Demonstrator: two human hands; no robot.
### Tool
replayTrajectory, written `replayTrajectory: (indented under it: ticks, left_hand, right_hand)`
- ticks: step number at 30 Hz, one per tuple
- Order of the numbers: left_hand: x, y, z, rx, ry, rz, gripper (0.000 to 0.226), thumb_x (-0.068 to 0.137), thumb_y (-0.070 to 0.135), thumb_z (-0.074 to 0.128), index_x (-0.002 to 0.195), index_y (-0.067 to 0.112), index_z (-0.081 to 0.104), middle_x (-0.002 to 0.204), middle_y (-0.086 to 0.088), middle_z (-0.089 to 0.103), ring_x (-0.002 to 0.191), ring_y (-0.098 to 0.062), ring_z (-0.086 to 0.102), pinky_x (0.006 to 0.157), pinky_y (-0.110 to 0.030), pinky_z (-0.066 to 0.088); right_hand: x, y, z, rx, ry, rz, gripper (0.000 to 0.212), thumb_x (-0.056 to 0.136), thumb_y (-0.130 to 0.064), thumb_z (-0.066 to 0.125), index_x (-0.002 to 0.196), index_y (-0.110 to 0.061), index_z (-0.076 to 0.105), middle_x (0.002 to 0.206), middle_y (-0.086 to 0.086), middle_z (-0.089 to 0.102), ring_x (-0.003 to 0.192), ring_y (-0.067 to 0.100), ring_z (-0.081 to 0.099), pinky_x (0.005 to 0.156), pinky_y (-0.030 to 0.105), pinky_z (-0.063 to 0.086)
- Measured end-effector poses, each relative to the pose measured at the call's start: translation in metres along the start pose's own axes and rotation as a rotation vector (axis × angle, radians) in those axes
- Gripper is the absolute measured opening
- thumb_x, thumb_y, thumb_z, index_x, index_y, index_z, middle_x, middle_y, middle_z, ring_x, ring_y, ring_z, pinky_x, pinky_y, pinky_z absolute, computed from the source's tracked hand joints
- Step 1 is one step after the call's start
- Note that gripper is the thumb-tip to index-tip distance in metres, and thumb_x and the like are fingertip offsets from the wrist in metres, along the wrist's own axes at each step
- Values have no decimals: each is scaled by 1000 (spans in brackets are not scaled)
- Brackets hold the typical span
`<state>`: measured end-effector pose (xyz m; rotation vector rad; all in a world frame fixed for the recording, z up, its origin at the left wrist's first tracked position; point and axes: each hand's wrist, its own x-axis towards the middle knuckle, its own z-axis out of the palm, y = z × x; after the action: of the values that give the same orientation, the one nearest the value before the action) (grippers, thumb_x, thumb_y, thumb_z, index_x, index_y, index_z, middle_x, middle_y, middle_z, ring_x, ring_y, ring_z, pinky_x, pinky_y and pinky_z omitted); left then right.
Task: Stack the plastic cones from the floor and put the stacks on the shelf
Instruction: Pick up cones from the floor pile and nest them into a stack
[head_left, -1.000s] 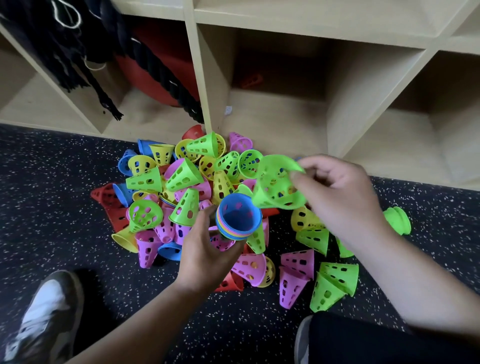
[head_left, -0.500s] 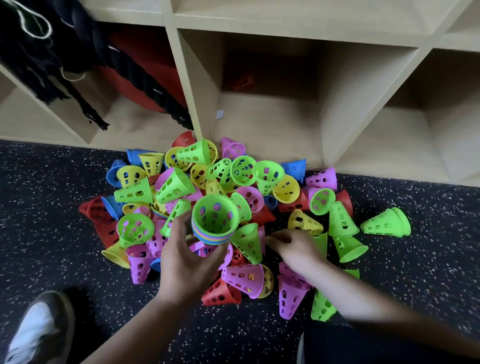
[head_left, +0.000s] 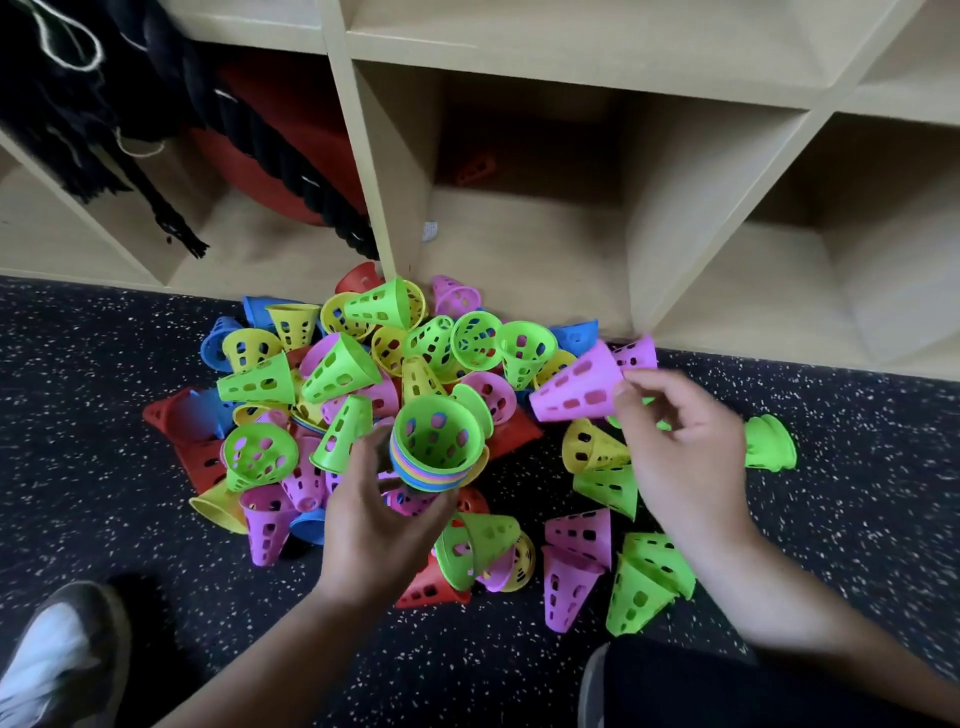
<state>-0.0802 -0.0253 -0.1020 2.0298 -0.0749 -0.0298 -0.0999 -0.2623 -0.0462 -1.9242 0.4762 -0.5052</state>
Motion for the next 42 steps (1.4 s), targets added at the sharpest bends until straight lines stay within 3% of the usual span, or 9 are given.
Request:
replayTrajectory:
  ticks: [4,7,14,20,23,27,31,37,42]
  left_hand:
    - [-4,18,15,-1,-54,38,61,71,17,88,112,42,50,104,37,62,94,12,61,75,-1,42]
    - [-5,26,29,10,-75,56,58,71,22,88,114,35,52,100,25,66,92,7,62,77,-2,42]
    - [-4,30,43,27,-88,23,59,70,27,89,113,37,50,103,22,63,93,13,60,73,-2,45]
    - [-11,26,45,12,-102,-34,62,71,19,88,117,33,48,104,31,58,90,22,56,67,2,42]
    - [-13,24,46,36,-99,-30,61,70,18,89,117,29,51,105,27,61,89,19,58,67,2,41]
    - [-14,25,49,50,-99,-34,62,70,16,89,117,29,50,104,25,62,87,21,57,59,2,41]
    - [-12,23,51,75,-106,-29,60,68,14,89,114,28,51,99,27,60,86,21,57,62,2,40]
    - [-10,22,60,79,-122,-33,58,69,20,90,111,34,51,101,20,64,89,15,59,70,-1,44]
    - [-10,35,74,33,-147,-14,60,70,27,89,116,33,51,100,25,63,91,17,60,70,1,42]
  right_hand:
    - [-2,-36,-6,-58,-93,-361,9,88,-5,71,95,-7,76,84,2,68,66,16,59,62,18,44]
    - [-9,-36,-5,-103,-249,-486,13,87,-15,73,98,-8,77,94,-2,68,67,9,58,59,19,44]
    - [-5,29,-49,-150,21,-107,15,88,-4,68,94,-15,74,93,-5,67,66,9,55,60,11,40]
    - [-20,111,-56,-585,-233,73,30,85,-25,73,114,-18,69,110,-4,67,83,10,61,70,15,42]
    - [-21,119,-43,-731,-310,153,47,85,-39,70,125,-16,62,115,2,64,97,23,66,77,34,55]
    - [-17,123,-22,-793,-331,237,29,92,-34,62,106,-9,67,87,8,70,76,28,67,60,33,50]
    - [-17,115,-23,-526,-245,298,19,92,-26,65,100,-11,73,72,-7,64,44,6,48,47,25,39]
    - [-10,36,-55,-184,28,-155,17,89,-19,71,99,-6,74,79,-2,67,57,9,55,54,18,40]
    - [1,-5,-46,-214,-232,-540,22,86,-22,76,101,-6,76,90,-2,67,71,-5,51,69,14,41]
